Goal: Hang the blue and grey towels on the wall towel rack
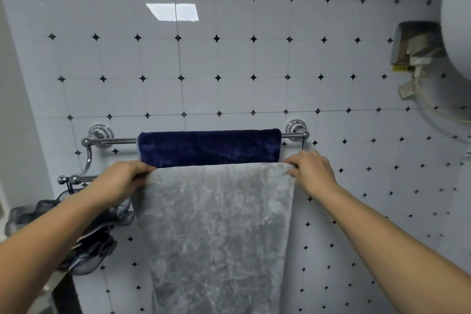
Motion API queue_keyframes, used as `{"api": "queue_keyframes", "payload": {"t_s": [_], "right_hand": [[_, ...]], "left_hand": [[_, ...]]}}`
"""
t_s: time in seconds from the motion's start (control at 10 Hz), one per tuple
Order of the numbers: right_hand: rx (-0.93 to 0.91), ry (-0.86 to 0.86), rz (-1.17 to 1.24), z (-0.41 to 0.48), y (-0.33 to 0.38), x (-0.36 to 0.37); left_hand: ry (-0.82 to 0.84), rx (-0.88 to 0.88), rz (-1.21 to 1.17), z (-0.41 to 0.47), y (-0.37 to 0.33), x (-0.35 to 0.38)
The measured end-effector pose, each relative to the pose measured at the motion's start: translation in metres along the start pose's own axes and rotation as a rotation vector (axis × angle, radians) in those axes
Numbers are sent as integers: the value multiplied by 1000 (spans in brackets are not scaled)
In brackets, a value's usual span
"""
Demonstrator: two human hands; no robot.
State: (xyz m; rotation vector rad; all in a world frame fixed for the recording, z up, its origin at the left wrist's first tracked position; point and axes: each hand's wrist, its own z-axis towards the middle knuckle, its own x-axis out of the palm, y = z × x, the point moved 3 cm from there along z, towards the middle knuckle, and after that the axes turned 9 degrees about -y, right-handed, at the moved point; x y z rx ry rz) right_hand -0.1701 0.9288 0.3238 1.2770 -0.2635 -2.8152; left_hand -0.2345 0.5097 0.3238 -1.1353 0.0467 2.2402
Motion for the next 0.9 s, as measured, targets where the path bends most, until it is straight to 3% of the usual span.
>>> {"api": "queue_keyframes", "payload": {"t_s": [0.1, 0.2, 0.3, 0.4, 0.6, 0.7, 0.9], "right_hand": [[60, -83, 7, 0, 3, 0], [317, -158, 205, -12, 0, 8], [531, -85, 469, -24, -9, 25], [585, -83, 570, -24, -17, 28], [472, -120, 518, -36, -8, 29], [330, -152, 418, -49, 8, 25], [215, 73, 464, -99, 39, 18]], "left_hand": [[-32, -33, 60, -6, 6, -6], [-65, -35, 76, -9, 6, -9], [-109, -34, 105, -12, 5, -9], [-102, -113, 141, -12, 11, -10], [-112, -16, 243, -21, -12, -10], [-184, 50, 195, -43, -30, -13], [-113, -55, -108, -113, -66, -11]]}}
